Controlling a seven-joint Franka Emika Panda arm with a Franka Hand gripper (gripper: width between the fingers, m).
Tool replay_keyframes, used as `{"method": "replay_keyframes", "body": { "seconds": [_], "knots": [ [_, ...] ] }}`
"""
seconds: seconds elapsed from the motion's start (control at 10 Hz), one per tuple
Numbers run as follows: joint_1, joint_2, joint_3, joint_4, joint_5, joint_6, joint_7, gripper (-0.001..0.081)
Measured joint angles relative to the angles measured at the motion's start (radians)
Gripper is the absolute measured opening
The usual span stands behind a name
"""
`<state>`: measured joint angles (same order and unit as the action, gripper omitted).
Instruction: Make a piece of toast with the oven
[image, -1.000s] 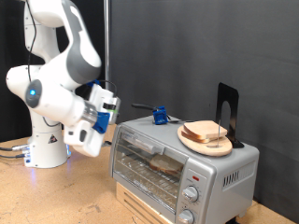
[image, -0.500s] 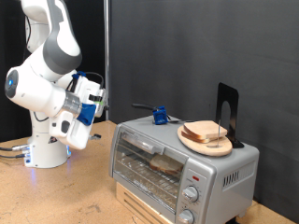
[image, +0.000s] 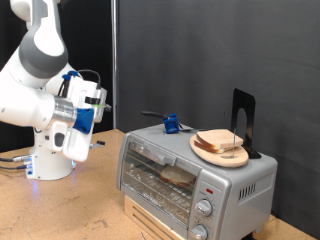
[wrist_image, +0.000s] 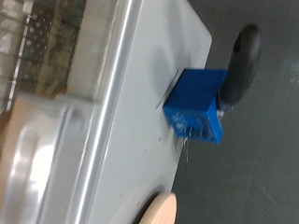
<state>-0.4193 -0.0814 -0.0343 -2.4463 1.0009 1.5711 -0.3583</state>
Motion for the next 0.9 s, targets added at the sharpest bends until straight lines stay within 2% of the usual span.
{"method": "replay_keyframes", "body": {
  "seconds": [0.2,0.3,0.5,0.6,0.9],
  "knots": [
    [0.001,0.083,0.007,0.066,0.043,0.053,0.008,0.0808],
    [0.001,0.083,0.007,0.065,0.040,0.046,0.007,0.0808],
    [-0.003,0.089,0.003,0.068,0.017,-0.046,0.019,0.0808],
    [0.000,0.108,0.007,0.082,0.029,-0.030,0.050,0.0808],
    [0.012,0.227,0.041,0.176,0.110,0.077,0.124,0.0808]
  ]
}}
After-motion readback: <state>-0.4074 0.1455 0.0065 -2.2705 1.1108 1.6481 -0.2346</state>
